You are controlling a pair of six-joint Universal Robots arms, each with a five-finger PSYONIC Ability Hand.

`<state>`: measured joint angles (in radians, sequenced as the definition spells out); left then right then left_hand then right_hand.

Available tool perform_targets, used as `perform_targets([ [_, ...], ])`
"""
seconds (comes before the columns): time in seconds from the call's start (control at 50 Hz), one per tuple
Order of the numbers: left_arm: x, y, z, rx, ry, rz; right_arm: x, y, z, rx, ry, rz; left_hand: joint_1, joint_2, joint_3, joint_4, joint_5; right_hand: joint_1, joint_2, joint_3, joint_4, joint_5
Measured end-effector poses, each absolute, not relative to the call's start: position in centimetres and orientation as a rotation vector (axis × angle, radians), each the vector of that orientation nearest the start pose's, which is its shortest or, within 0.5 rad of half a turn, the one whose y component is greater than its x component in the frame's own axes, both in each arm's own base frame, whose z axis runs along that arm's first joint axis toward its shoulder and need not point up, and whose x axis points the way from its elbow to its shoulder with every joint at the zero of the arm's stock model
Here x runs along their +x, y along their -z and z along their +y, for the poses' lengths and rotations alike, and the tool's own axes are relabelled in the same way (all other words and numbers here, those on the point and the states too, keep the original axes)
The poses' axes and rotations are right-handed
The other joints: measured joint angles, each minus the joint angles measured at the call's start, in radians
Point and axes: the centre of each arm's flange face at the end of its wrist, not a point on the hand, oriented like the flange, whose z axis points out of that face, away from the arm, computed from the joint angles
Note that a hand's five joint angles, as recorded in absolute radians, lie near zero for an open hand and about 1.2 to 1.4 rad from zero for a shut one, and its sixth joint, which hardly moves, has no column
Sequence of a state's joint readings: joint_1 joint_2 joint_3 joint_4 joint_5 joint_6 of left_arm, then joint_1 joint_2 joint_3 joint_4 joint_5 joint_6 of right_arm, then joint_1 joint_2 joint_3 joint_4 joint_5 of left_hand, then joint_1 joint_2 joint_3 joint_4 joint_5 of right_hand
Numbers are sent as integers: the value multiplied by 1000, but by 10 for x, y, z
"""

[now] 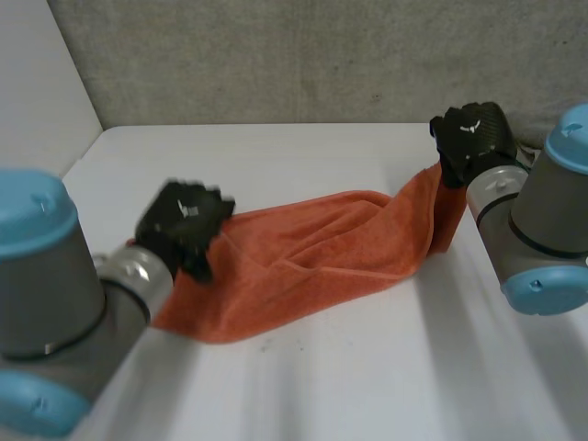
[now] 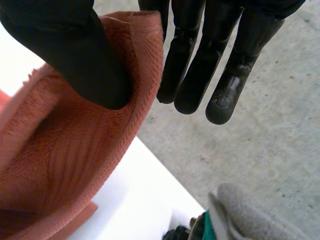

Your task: Fold the laundry.

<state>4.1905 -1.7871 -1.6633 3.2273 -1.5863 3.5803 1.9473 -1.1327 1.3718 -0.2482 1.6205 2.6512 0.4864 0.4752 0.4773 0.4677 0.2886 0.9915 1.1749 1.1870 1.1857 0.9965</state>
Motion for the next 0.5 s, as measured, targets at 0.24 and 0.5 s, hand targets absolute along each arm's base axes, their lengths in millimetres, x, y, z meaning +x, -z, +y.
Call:
perform_targets([
  [0.24, -304, -193, -290, 1240, 2074, 2237, 262, -220, -304, -1010, 2126, 2169, 0, 0, 0, 0, 1, 0, 0, 0, 0, 0],
  [0.5, -303, -135, -325, 1356, 1865, 2202, 244, -209, -294, -1039, 2024, 2246, 27, 44, 43, 58, 65, 0, 0, 0, 0, 0],
])
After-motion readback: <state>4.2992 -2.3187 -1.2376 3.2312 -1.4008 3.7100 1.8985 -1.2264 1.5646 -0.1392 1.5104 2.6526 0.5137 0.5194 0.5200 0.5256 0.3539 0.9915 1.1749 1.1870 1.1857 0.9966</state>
